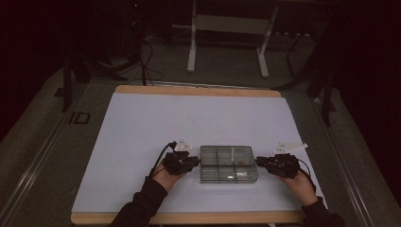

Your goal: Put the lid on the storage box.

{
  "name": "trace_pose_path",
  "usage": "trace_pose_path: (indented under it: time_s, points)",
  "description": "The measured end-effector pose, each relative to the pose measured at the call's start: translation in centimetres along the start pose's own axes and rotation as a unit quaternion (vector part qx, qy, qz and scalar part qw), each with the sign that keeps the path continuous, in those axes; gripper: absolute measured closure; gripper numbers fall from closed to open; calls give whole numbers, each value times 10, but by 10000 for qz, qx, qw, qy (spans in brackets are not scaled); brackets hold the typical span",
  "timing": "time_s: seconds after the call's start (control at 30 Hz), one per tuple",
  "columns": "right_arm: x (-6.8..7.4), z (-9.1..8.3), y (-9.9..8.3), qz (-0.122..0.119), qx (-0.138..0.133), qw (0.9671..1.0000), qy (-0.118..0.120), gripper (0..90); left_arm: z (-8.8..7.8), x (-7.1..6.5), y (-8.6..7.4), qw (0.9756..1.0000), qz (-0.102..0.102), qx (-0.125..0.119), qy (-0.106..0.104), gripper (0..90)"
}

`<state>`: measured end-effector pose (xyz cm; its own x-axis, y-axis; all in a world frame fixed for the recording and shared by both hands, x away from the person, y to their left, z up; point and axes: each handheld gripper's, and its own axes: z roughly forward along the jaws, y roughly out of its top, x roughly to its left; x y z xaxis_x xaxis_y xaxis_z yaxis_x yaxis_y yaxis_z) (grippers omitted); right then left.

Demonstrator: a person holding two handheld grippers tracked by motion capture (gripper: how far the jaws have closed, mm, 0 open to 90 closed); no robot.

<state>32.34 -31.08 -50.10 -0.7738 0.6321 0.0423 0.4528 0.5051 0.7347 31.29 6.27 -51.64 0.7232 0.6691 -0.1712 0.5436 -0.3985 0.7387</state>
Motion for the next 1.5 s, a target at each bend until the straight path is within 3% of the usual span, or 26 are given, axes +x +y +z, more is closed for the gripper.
trace_pose_path:
  time_s: [0.07,0.3,0.43,0.53,0.57,0.67,0.73,0.8,0.93,1.07,1.27,1.5]
  points:
    - [-1,-1,0,16,-24,10000,18,804,1,3,-1,9999,-114,-16,-27,801]
    - [-2,-2,0,-2,-52,10000,-12,767,1,4,-1,9999,-119,-34,31,738]
    - [-2,-3,1,-36,-88,10000,-30,657,-2,5,0,9997,-187,-127,103,577]
    - [-1,-3,2,-66,-126,9999,-51,577,-4,7,1,9995,-274,-160,2,337]
    - [-1,-4,3,-57,-183,9998,-61,468,-6,7,2,9994,-239,-222,-93,264]
    - [-1,-4,4,-2,-248,9997,-93,404,-7,7,2,9991,-277,-273,-162,146]
    - [-2,-5,4,91,-309,9995,-73,364,-7,8,3,9989,-275,-334,-166,123]
    - [-4,-6,4,183,-379,9991,-61,297,-7,8,3,9986,-322,-363,-206,25]
    - [-5,-8,4,200,-438,9988,88,192,-8,7,3,9984,-292,-466,-163,23]
    - [-6,-9,4,238,-477,9986,68,177,-8,7,4,9982,-235,-410,-364,23]
    - [-6,-11,3,97,-450,9989,-31,177,-9,4,3,9982,-155,-470,-334,24]
    - [-6,-14,3,6,-608,9981,-65,158,-14,4,2,9982,-62,-564,-203,24]
